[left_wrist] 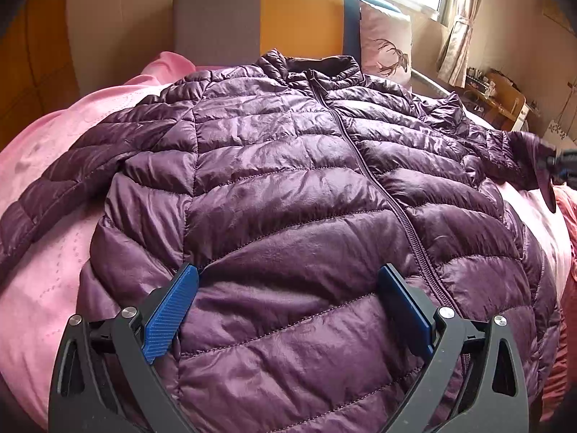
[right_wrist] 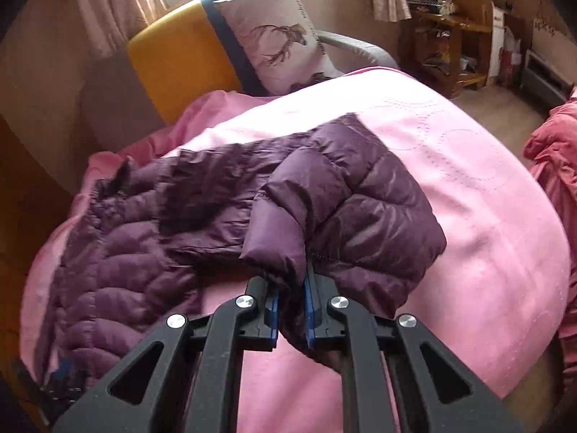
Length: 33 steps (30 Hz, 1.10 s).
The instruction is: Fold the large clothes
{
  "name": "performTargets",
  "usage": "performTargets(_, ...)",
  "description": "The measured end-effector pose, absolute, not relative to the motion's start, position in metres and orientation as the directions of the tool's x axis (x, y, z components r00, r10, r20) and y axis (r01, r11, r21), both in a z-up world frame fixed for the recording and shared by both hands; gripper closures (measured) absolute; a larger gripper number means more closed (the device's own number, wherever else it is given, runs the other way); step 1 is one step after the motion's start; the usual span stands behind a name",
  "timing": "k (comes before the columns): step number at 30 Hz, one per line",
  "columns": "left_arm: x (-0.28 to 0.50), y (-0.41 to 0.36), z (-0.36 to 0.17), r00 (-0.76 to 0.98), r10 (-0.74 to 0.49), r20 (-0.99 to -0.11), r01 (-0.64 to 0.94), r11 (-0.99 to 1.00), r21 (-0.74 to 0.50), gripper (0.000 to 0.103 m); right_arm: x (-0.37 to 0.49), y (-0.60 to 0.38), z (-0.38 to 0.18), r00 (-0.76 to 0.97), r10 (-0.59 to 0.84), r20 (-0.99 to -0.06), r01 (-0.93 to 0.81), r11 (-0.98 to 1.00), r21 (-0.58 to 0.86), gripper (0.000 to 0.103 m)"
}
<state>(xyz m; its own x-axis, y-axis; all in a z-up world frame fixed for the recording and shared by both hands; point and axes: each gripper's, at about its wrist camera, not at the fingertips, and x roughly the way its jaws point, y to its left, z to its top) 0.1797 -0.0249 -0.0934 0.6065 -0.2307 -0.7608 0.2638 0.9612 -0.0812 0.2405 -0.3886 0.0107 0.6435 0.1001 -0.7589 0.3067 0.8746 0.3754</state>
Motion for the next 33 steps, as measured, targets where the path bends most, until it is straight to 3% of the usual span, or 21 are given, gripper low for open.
performTargets(9, 0.177, -0.001, -0.079, 0.594, -0.359, -0.720, 0.262, 0.932, -0.249, 0.005, 0.292, -0.260, 0.064, 0.670, 0.488, -0.560, -0.009, 0.759, 0.651, 0.094)
performTargets(20, 0.183, 0.022, -0.052, 0.619, -0.470, -0.629, 0.319, 0.882, -0.346, 0.005, 0.367, -0.128, 0.058, 0.508, 0.708, -0.491, -0.162, 0.638, 0.753, 0.092)
performTargets(22, 0.192, 0.024, -0.049, 0.629, -0.475, -0.615, 0.311, 0.879, -0.361, 0.005, 0.375, -0.110, 0.059, 0.496, 0.716, -0.492, -0.205, 0.647, 0.734, 0.079)
performTargets(23, 0.196, 0.026, -0.048, 0.632, -0.476, -0.612, 0.305, 0.878, -0.368, 0.005, 0.377, -0.107, 0.059, 0.502, 0.725, -0.471, -0.220, 0.634, 0.741, 0.057)
performTargets(25, 0.207, 0.027, -0.045, 0.630, -0.484, -0.607, 0.296, 0.872, -0.388, 0.005, 0.378, -0.110, 0.061, 0.528, 0.737, -0.422, -0.237, 0.605, 0.761, 0.027)
performTargets(29, 0.234, 0.026, -0.048, 0.630, -0.458, -0.627, 0.270, 0.886, -0.377, 0.005, 0.361, -0.131, 0.060, 0.583, 0.722, -0.373, -0.241, 0.592, 0.769, 0.017)
performTargets(33, 0.266, 0.026, -0.059, 0.610, -0.431, -0.665, 0.228, 0.899, -0.374, 0.005, 0.333, -0.172, 0.041, 0.635, 0.657, -0.406, -0.170, 0.632, 0.757, 0.015)
